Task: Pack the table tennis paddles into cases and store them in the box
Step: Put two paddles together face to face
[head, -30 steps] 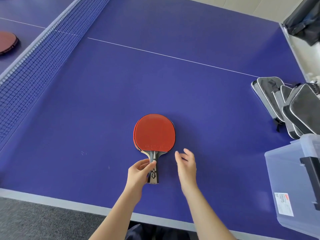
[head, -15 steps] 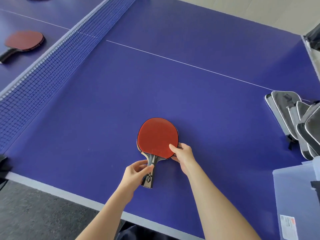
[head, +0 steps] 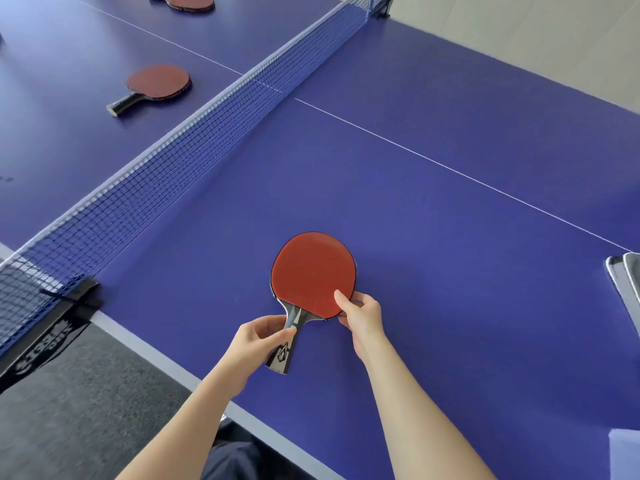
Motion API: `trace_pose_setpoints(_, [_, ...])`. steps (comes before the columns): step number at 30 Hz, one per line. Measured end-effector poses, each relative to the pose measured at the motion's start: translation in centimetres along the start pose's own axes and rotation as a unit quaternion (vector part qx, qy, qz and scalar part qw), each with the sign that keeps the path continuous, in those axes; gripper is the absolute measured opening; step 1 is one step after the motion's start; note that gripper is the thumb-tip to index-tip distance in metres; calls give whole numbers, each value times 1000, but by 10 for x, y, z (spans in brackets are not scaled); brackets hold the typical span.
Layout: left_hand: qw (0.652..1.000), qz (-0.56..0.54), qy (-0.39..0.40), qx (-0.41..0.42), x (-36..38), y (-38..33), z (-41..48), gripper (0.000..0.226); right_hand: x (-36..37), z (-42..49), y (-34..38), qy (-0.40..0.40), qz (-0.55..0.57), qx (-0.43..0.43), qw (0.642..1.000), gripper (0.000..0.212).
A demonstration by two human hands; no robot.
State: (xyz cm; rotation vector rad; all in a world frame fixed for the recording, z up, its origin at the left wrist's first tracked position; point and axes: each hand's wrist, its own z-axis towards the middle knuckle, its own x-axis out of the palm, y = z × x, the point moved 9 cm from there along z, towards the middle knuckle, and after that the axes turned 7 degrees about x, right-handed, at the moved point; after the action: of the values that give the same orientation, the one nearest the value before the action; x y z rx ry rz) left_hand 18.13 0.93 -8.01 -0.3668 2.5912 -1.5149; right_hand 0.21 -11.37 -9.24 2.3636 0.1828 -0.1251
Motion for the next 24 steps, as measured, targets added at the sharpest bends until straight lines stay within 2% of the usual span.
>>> trace_pose_setpoints(5, [1000,22,-1,4,-79,-14,15,20,75,-9,8,6,18,-3,1000,39])
trace_pose_setpoints(13, [998,48,23,-15,-193,-17,34,20,183,-21,-2,-31,23,15,999,37])
trace_pose_setpoints(18, [997,43,57,-38,-228,-7,44,30,218,-25,-8,-46,38,23,998,38])
trace_pose_setpoints(24, [997,29,64,-42,-240,0,49,28,226,-30,-5,-79,-22,3,997,32])
